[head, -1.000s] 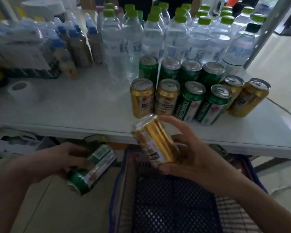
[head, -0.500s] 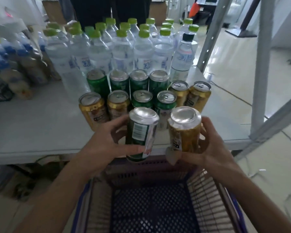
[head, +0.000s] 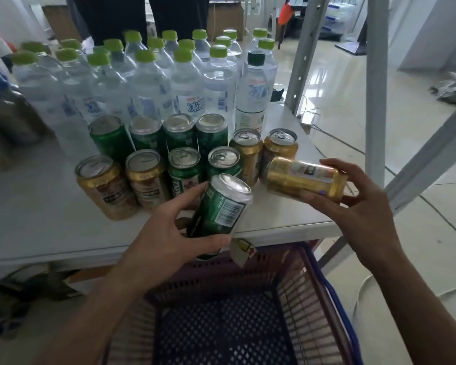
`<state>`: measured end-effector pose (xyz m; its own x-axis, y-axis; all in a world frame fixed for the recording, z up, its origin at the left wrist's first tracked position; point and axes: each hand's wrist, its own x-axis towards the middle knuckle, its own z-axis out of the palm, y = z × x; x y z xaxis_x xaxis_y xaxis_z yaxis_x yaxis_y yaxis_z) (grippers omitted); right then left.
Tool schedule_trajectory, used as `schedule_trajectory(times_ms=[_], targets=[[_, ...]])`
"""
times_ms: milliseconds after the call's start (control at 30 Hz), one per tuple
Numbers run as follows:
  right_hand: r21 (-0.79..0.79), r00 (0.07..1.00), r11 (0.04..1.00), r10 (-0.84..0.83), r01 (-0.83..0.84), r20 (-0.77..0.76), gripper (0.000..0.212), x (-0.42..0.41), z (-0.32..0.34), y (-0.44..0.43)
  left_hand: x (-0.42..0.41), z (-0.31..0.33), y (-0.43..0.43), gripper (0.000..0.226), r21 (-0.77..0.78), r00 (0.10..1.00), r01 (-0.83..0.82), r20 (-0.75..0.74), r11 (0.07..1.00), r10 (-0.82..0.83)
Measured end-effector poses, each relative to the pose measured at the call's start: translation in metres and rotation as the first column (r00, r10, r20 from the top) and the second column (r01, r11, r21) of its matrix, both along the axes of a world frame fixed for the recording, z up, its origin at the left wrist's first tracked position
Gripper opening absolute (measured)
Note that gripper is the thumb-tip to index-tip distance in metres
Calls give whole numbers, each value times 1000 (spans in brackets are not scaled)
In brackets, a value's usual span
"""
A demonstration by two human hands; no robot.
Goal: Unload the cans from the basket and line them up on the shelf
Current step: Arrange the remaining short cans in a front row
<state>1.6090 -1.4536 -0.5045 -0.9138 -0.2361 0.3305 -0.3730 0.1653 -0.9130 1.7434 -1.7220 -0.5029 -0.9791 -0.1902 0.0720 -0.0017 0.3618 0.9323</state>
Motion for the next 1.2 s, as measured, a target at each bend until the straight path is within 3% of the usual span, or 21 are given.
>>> schedule_trajectory(times_ms=[400, 600, 733, 1033, 1200], targets=[[-13, 993, 994, -111, 111, -48, 79, -10, -13, -20, 3, 7, 12, 74, -203, 993, -113, -56, 973, 104], [67, 992, 990, -121, 123, -27, 82, -18, -17, -24, 1, 17, 22, 62, -201, 973, -191, -170, 961, 158], [205, 993, 971, -120, 122, -24, 80, -25, -24, -26, -5, 28, 36, 62, -222, 955, -229, -239, 948, 175], [265, 976, 940, -196, 215, -95, 77, -25, -26, -18, -57, 31, 73, 74, -514, 929, -313, -339, 799, 146], [274, 993, 955, -113, 117, -31, 78, -28, -25, -14, -87, 19, 86, 80, -760, 936, -337, -332, 556, 115]])
